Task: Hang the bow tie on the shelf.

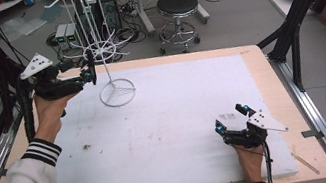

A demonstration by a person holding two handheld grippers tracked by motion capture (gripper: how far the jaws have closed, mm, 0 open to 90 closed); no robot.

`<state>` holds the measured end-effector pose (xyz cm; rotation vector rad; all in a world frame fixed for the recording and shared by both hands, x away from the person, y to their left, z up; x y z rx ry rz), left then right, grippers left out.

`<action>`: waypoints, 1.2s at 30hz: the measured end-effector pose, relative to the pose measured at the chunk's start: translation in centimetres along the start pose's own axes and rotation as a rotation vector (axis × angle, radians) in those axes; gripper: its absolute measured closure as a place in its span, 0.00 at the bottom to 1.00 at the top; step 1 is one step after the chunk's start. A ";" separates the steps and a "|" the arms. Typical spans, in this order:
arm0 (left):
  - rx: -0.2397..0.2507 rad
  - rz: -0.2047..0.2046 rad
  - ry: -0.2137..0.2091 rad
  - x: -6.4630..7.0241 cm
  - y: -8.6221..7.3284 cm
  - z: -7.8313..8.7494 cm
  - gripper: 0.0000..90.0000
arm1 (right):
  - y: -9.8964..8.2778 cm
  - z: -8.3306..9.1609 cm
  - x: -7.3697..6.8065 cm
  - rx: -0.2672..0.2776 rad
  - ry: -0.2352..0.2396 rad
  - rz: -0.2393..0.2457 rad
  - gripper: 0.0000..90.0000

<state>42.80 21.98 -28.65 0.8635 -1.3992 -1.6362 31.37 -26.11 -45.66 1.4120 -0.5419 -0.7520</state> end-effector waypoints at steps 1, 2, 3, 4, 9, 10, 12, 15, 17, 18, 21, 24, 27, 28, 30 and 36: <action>0.016 -0.005 -0.009 0.0 -0.1 0.4 0.18 | 0.0 0.0 0.0 0.000 0.000 0.000 0.03; 0.022 -0.015 -0.024 0.0 -0.4 0.8 0.17 | 0.0 0.0 0.0 -0.001 0.000 0.002 0.03; 0.023 -0.028 -0.036 0.1 -0.8 1.4 0.16 | 0.0 0.0 0.0 0.000 0.000 0.006 0.03; 0.022 -0.052 -0.040 0.3 -1.3 1.9 0.16 | 0.0 0.0 -0.1 0.001 0.000 0.008 0.03; 0.027 -0.134 -0.099 1.0 -4.8 4.7 0.15 | 0.0 0.0 0.0 0.000 0.001 0.011 0.03; 0.030 -0.136 -0.107 1.1 -5.7 5.1 0.15 | 0.0 0.0 -0.1 -0.001 0.000 0.006 0.03; 0.038 -0.148 -0.124 1.2 -7.6 5.8 0.15 | 0.0 -0.1 -0.1 -0.004 0.002 0.010 0.03; 0.057 -0.130 -0.142 1.4 -10.3 6.5 0.14 | 0.0 -0.1 -0.1 -0.006 0.003 0.017 0.03; 0.070 -0.101 -0.141 1.7 -12.0 6.9 0.14 | 0.0 0.0 -0.1 -0.005 0.005 0.015 0.03; 0.075 -0.094 -0.142 1.8 -12.6 7.1 0.14 | 0.0 -0.1 -0.1 -0.003 0.004 0.014 0.03; 0.075 -0.062 -0.133 1.9 -14.5 7.7 0.14 | 0.0 0.0 -0.1 -0.003 0.006 0.005 0.03; 0.088 -0.048 -0.113 1.7 -15.5 8.2 0.14 | 0.0 0.0 -0.1 -0.001 0.005 0.005 0.03; 0.096 -0.038 -0.097 1.6 -16.2 8.6 0.14 | 0.0 0.0 -0.1 -0.004 0.004 0.008 0.03; 0.097 -0.023 -0.094 1.6 -16.6 8.6 0.14 | 0.0 0.0 -0.1 -0.003 0.004 0.006 0.03; 0.104 -0.012 -0.085 1.6 -17.1 8.8 0.14 | 0.0 0.0 -0.1 -0.003 0.003 0.017 0.03; 0.150 0.008 -0.021 1.9 -18.3 9.2 0.14 | 0.0 -0.1 -0.1 -0.004 0.002 0.015 0.03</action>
Point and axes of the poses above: each handheld gripper's, and its own axes: z roughly backward along the jaws, y roughly out of its top, x roughly to its right, the point moved 4 cm from there along -z, roughly forward along the jaws, and after that the axes turned 12 degrees about y, right-handed, at the moved point
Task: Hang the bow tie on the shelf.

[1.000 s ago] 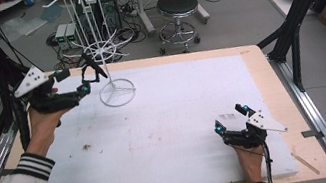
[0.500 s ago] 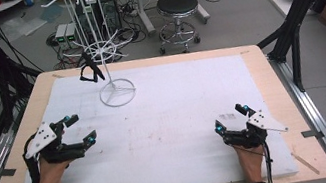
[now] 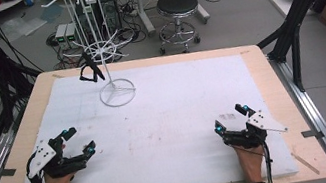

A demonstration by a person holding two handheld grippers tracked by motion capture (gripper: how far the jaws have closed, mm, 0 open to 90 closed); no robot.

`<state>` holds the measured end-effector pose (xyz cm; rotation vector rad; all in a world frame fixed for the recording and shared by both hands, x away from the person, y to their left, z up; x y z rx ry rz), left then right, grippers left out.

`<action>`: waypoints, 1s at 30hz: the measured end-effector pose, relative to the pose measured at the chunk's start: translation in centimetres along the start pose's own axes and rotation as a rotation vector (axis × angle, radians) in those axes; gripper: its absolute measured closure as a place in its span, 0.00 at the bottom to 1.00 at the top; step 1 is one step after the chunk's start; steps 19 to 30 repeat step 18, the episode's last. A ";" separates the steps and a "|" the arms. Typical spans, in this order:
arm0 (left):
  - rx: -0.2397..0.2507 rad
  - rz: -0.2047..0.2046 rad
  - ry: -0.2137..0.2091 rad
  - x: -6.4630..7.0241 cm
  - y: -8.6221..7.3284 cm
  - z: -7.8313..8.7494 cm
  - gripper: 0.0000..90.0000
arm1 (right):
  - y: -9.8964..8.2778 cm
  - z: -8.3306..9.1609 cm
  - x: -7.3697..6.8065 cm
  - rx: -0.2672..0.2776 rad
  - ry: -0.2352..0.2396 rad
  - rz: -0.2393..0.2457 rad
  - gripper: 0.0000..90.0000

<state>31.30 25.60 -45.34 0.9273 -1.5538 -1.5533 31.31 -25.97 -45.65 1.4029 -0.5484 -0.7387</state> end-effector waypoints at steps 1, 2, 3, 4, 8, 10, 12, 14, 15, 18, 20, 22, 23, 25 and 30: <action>0.025 0.003 0.029 0.0 0.0 0.2 0.14 | 0.0 0.0 0.0 0.000 0.000 0.001 0.03; 0.033 0.012 0.048 -0.1 0.0 0.3 0.14 | 0.0 0.0 0.0 0.000 -0.001 0.003 0.03; 0.045 0.016 0.062 -0.2 0.0 0.4 0.14 | 0.0 0.0 0.0 -0.001 -0.002 0.004 0.03; 0.050 0.014 0.071 -0.1 0.0 0.4 0.14 | 0.0 0.0 0.0 0.001 -0.002 0.005 0.03; 0.045 0.001 0.076 0.0 0.0 0.4 0.15 | 0.0 0.0 0.0 0.001 0.000 0.002 0.03; 0.044 0.008 0.079 -0.1 0.0 0.4 0.16 | 0.0 0.0 0.0 0.000 -0.003 0.005 0.03; 0.042 0.008 0.079 -0.1 0.0 0.4 0.17 | 0.0 0.0 -0.1 0.000 -0.001 0.004 0.03; 0.042 0.007 0.079 -0.1 0.0 0.4 0.17 | 0.0 0.0 -0.1 -0.004 -0.002 0.005 0.03; 0.045 0.007 0.080 -0.1 0.0 0.4 0.17 | 0.0 0.0 -0.1 -0.004 -0.001 0.006 0.03; 0.046 0.010 0.086 -0.1 0.0 0.4 0.17 | 0.0 -0.1 -0.2 -0.008 -0.001 0.023 0.03; 0.046 0.010 0.086 -0.1 0.0 0.4 0.17 | 0.0 -0.1 -0.2 -0.008 -0.001 0.023 0.03; 0.046 0.010 0.086 -0.1 0.0 0.4 0.17 | 0.0 -0.1 -0.2 -0.008 -0.001 0.023 0.03; 0.046 0.010 0.086 -0.1 0.0 0.4 0.17 | 0.0 -0.1 -0.2 -0.008 -0.001 0.023 0.03; 0.046 0.010 0.086 -0.1 0.0 0.4 0.17 | 0.0 -0.1 -0.2 -0.008 -0.001 0.023 0.03; 0.046 0.010 0.086 -0.1 0.0 0.4 0.17 | 0.0 -0.1 -0.2 -0.008 -0.001 0.023 0.03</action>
Point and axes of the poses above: each handheld gripper's, and its own axes: z roughly backward along the jaws, y roughly out of its top, x roughly to its right, the point moved 4 cm from there along -z, roughly forward along the jaws, and after that the axes turned 12 degrees about y, right-handed, at the moved point
